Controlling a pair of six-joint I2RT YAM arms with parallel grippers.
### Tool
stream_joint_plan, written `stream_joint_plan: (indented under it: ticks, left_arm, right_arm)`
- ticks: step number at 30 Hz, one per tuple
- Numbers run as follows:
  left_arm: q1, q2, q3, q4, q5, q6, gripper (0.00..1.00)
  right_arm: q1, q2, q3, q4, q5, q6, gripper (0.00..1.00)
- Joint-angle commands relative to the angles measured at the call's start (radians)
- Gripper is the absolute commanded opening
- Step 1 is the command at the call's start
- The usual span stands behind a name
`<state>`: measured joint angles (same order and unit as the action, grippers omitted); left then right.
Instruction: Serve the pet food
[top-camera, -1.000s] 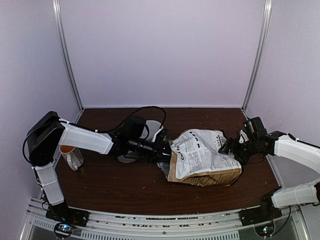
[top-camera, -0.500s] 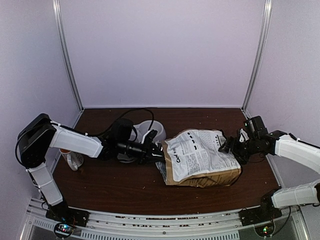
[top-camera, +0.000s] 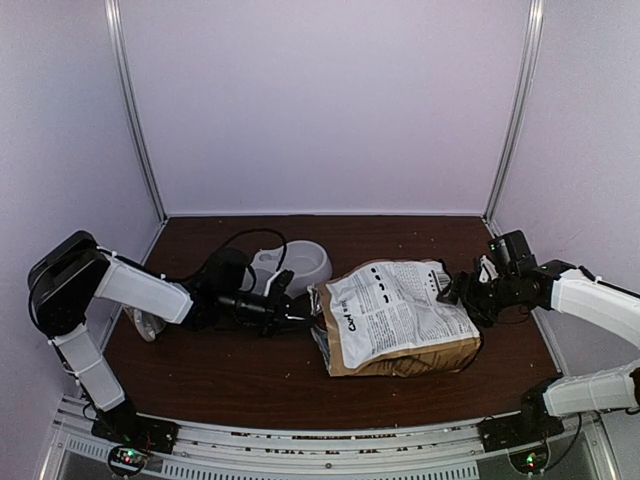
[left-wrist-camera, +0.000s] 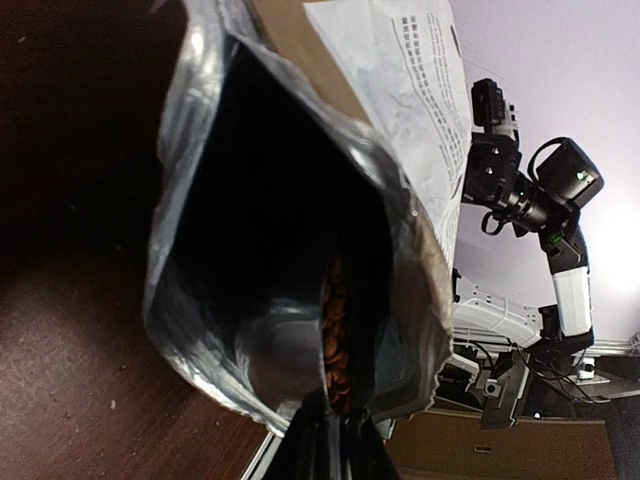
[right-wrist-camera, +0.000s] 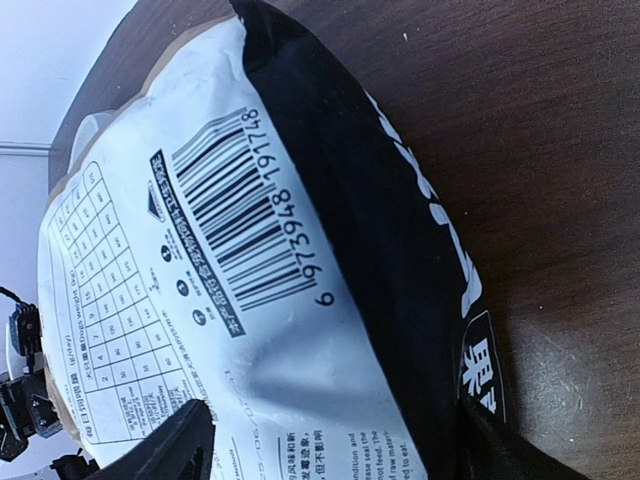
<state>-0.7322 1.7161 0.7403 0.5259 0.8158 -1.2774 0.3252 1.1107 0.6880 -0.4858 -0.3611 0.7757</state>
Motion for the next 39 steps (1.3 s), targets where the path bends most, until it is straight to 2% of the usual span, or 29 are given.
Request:
stream_joint_plan:
  ticks: [1,10,39]
  left_arm:
    - [0.025,-0.041,-0.018,0.06,0.028,0.038,0.0]
    - [0.045,-0.079,-0.039,0.029,0.043,0.123,0.0]
    - [0.157,-0.233,-0.193,-0.014,0.144,0.241,0.0]
  right_arm:
    - [0.009,-0.018,0.041,0.013,-0.006,0.012,0.82]
    - [0.008,-0.018,0.05,0.001,0.002,0.008,0.82]
    - [0.009,-0.04,0.091,-0.048,0.029,0.001,0.82]
